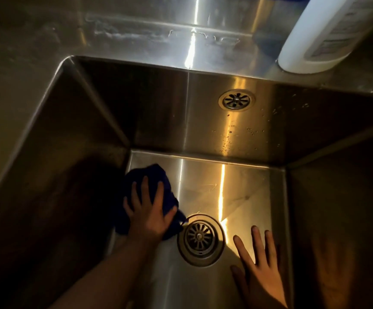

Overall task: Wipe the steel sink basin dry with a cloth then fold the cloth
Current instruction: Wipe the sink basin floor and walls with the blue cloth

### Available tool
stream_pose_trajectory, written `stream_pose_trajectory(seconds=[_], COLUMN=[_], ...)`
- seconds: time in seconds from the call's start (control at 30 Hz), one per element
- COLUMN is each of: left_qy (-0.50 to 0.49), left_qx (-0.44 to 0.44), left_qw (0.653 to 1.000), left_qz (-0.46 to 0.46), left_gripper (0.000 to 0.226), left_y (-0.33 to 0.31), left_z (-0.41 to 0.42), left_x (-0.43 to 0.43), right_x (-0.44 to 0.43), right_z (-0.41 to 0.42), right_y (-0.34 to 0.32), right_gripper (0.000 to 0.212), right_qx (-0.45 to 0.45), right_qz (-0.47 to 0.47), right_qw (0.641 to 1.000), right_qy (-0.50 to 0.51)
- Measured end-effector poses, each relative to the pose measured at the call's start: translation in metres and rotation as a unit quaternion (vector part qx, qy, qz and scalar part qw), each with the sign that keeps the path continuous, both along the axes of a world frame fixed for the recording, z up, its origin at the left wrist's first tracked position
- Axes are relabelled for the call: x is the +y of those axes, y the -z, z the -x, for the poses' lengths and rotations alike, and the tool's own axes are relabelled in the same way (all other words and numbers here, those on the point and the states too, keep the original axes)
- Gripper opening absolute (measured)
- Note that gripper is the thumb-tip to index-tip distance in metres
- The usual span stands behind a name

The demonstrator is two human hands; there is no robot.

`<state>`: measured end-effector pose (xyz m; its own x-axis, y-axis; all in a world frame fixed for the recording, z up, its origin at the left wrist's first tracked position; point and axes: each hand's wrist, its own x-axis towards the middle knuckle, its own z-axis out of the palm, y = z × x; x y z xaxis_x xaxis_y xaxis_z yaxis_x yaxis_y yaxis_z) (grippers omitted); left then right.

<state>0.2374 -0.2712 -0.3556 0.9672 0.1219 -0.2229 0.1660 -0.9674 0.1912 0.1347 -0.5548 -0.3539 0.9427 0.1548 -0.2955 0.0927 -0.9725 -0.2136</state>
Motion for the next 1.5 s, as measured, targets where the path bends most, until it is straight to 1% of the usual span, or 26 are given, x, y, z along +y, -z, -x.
stream_pose_trajectory(seconds=[0.13, 0.3, 0.37, 0.43, 0.47, 0.53, 0.6, 0.7, 0.8, 0.83, 0.9, 0.97, 1.0, 1.07, 1.13, 1.17, 1.23, 1.3, 1.33, 1.4, 1.5], left_qy=[-0.041, -0.057, -0.067, -0.054, -0.024, 0.077, 0.186, 0.305, 0.334, 0.334, 0.329, 0.298, 0.265, 0.192, 0.144, 0.124, 0.088, 0.075, 0.07, 0.05, 0.045], left_qx=[-0.023, -0.013, -0.032, -0.086, -0.115, -0.148, -0.141, -0.148, -0.133, -0.123, -0.096, -0.081, -0.072, -0.056, -0.057, -0.054, -0.033, -0.024, -0.021, -0.015, -0.021], left_qw=[0.999, 0.998, 0.997, 0.99, 0.982, 0.96, 0.939, 0.914, 0.916, 0.918, 0.924, 0.941, 0.954, 0.977, 0.988, 0.991, 0.996, 0.997, 0.997, 0.998, 0.998], left_qz=[-0.014, -0.028, 0.009, 0.098, 0.146, 0.223, 0.251, 0.223, 0.177, 0.176, 0.17, 0.139, 0.121, 0.07, 0.008, -0.004, 0.0, -0.007, -0.014, -0.023, -0.03], left_gripper=[0.069, 0.054, 0.051, 0.047, 0.046, 0.048, 0.056, 0.065, 0.065, 0.064, 0.067, 0.074, 0.075, 0.072, 0.072, 0.071, 0.069, 0.068, 0.068, 0.069, 0.069], left_y=[0.006, -0.012, -0.025, -0.041, -0.051, -0.071, -0.084, -0.087, -0.086, -0.083, -0.072, -0.057, -0.049, -0.034, -0.021, -0.015, -0.006, -0.001, 0.001, 0.003, 0.005], left_z=[-0.054, -0.078, -0.078, -0.071, -0.064, -0.047, -0.033, -0.027, -0.034, -0.037, -0.045, -0.051, -0.053, -0.052, -0.042, -0.036, -0.024, -0.016, -0.013, -0.009, -0.008], left_x=[-0.004, 0.006, 0.006, -0.007, -0.02, -0.055, -0.093, -0.144, -0.179, -0.186, -0.191, -0.178, -0.163, -0.12, -0.067, -0.039, 0.005, 0.026, 0.03, 0.03, 0.03], right_x=[0.001, 0.0, 0.0, 0.002, 0.004, 0.014, 0.024, 0.028, 0.018, 0.012, 0.004, 0.004, 0.005, 0.008, 0.006, 0.002, -0.01, -0.023, -0.028, -0.029, -0.015], right_z=[-0.002, -0.001, -0.002, -0.003, -0.002, -0.004, -0.011, -0.018, -0.022, -0.023, -0.026, -0.028, -0.031, -0.046, -0.072, -0.087, -0.115, -0.134, -0.139, -0.142, -0.139], right_y=[-0.003, -0.001, 0.0, -0.001, -0.003, -0.012, -0.023, -0.032, -0.03, -0.031, -0.031, -0.035, -0.037, -0.042, -0.044, -0.042, -0.035, -0.022, -0.015, -0.006, 0.0], right_gripper=[0.058, 0.059, 0.059, 0.058, 0.057, 0.059, 0.062, 0.065, 0.054, 0.057, 0.066, 0.063, 0.062, 0.063, 0.07, 0.073, 0.076, 0.075, 0.074, 0.071, 0.067], right_qx=[0.0, 0.001, -0.004, -0.015, -0.02, -0.017, -0.026, -0.042, -0.083, -0.086, -0.087, -0.102, -0.12, -0.169, -0.178, -0.164, -0.117, -0.062, -0.051, -0.057, -0.081], right_qz=[-0.004, -0.001, 0.018, 0.023, 0.021, -0.009, -0.006, -0.021, -0.043, -0.058, -0.086, -0.11, -0.122, -0.116, -0.087, -0.063, -0.002, 0.036, 0.045, 0.042, 0.009], right_qw=[1.0, 1.0, 1.0, 0.999, 1.0, 0.997, 0.992, 0.986, 0.966, 0.957, 0.946, 0.935, 0.932, 0.937, 0.956, 0.968, 0.986, 0.996, 0.997, 0.997, 0.995], right_qy=[-0.004, 0.002, -0.007, -0.015, 0.0, 0.071, 0.12, 0.159, 0.24, 0.272, 0.301, 0.322, 0.32, 0.282, 0.215, 0.181, 0.115, 0.055, 0.035, 0.025, 0.058])
